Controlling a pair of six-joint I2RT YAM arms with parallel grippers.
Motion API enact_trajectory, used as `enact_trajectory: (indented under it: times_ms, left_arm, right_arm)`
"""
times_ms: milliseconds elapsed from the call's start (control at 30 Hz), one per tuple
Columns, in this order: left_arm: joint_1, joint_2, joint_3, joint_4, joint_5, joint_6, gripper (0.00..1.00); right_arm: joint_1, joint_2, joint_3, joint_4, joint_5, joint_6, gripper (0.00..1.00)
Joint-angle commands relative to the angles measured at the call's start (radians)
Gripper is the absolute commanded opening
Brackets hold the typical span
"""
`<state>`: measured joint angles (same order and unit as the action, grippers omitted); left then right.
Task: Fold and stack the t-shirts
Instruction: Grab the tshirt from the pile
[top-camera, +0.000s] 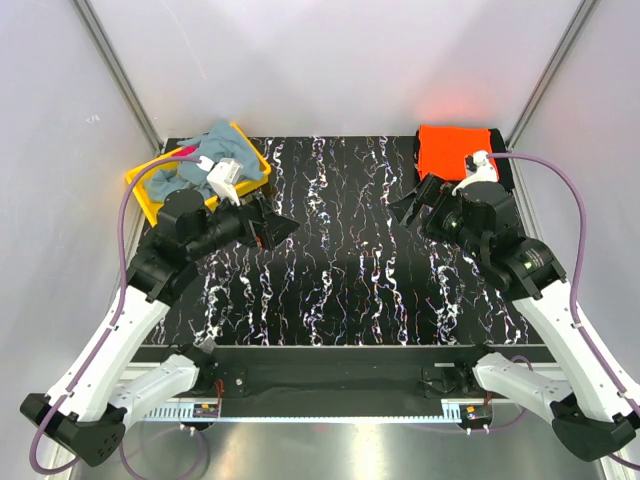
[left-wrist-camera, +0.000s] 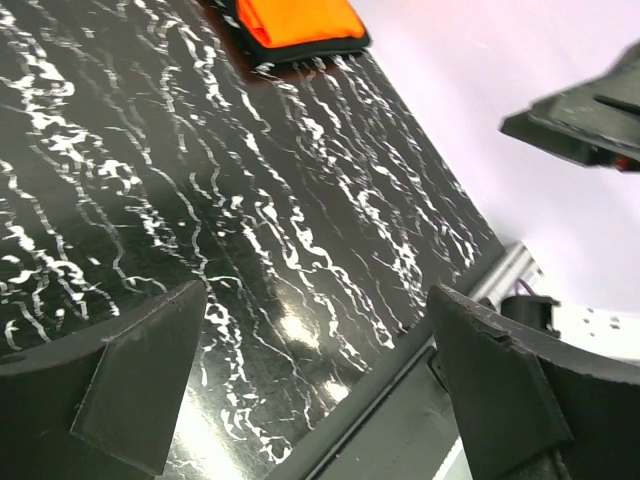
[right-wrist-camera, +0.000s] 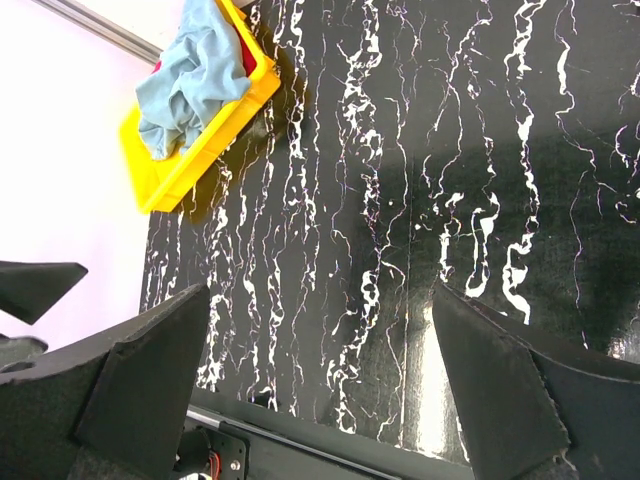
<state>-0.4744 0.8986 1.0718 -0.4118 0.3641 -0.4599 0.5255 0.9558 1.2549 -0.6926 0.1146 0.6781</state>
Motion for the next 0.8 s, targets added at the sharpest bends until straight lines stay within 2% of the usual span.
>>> enact_trajectory:
  times_ms: [0, 133, 233, 267, 300, 400, 467, 533, 567, 700, 767]
  left_arm:
    - [-0.003, -0.007, 0.031, 0.012, -0.074, 0.021, 0.99]
    - [-0.003, 0.023, 0.049, -0.024, -0.181, 0.047, 0.99]
    - [0.026, 0.103, 0.095, -0.045, -0.305, 0.066, 0.99]
    - [0.054, 0.141, 0.126, -0.07, -0.312, 0.046, 0.99]
    - [0.141, 0.231, 0.193, -0.109, -0.3, 0.032, 0.97]
    - [0.284, 0.389, 0.258, -0.117, -0.283, -0.006, 0.89]
    - [0.324, 0.504, 0.318, -0.116, -0.415, 0.019, 0.89]
    - [0.388, 0.594, 0.396, -0.114, -0.473, 0.03, 0.89]
    - [0.41, 0.693, 0.431, -0.116, -0.467, 0.033, 0.89]
    - [0.499, 0.907, 0.646, -0.122, -0.392, 0.007, 0.81]
    - [0.499, 1.003, 0.71, -0.121, -0.37, 0.026, 0.8]
  right_arm:
    - [0.005, -0.018, -0.017, 0.034, 0.013, 0.0, 1.0]
    - [0.005, -0.038, -0.043, 0.034, 0.019, 0.006, 1.0]
    - [0.005, -0.054, -0.077, 0.038, 0.036, 0.008, 1.0]
    - [0.004, -0.058, -0.098, 0.044, 0.043, 0.008, 1.0]
    - [0.005, -0.063, -0.107, 0.047, 0.046, 0.011, 1.0]
    - [0.004, -0.069, -0.127, 0.061, 0.039, 0.011, 1.0]
    - [0.004, -0.072, -0.137, 0.082, 0.007, 0.024, 1.0]
    - [0.005, -0.075, -0.146, 0.105, -0.033, 0.035, 1.0]
    - [0.005, -0.077, -0.156, 0.129, -0.074, 0.037, 1.0]
    - [0.005, -0.075, -0.181, 0.156, -0.112, 0.054, 1.0]
    - [0.004, -0.074, -0.189, 0.159, -0.112, 0.046, 1.0]
